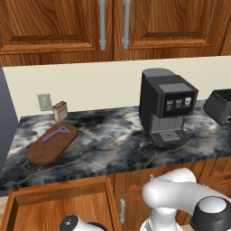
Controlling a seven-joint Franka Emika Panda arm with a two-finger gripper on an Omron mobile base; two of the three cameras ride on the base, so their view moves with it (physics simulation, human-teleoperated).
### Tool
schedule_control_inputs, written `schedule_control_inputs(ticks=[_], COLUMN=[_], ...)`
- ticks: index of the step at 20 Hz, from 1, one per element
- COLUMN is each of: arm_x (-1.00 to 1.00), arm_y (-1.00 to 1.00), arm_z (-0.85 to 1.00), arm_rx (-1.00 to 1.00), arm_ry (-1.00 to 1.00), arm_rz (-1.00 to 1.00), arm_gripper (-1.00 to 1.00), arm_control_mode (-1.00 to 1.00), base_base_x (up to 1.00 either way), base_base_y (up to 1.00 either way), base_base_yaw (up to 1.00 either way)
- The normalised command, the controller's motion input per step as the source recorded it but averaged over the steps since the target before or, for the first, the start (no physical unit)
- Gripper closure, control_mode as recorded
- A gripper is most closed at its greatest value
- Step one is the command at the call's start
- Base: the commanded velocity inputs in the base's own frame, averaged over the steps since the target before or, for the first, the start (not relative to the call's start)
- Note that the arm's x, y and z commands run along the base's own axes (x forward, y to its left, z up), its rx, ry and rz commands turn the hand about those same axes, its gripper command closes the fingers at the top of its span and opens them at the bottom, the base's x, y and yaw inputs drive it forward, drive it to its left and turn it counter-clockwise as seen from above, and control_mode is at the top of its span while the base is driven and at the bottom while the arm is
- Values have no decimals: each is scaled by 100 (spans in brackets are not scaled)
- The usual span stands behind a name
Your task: Open the drawer on the left and place the cutting tools on the cutting board.
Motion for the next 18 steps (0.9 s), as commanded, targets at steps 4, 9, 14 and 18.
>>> schedule_control_inputs(ticks=[4,9,14,18], arm_x=[0,0,0,0], arm_y=[0,0,0,0], arm_z=[0,0,0,-2], arm_rx=[0,0,0,0], arm_ry=[0,0,0,0], arm_rz=[0,0,0,0], arm_gripper=[-100,-100,-100,-100], arm_control_mode=[-100,-100,-100,-100], base_base_x=[0,0,0,0], base_base_y=[0,0,0,0], base_base_yaw=[0,0,0,0])
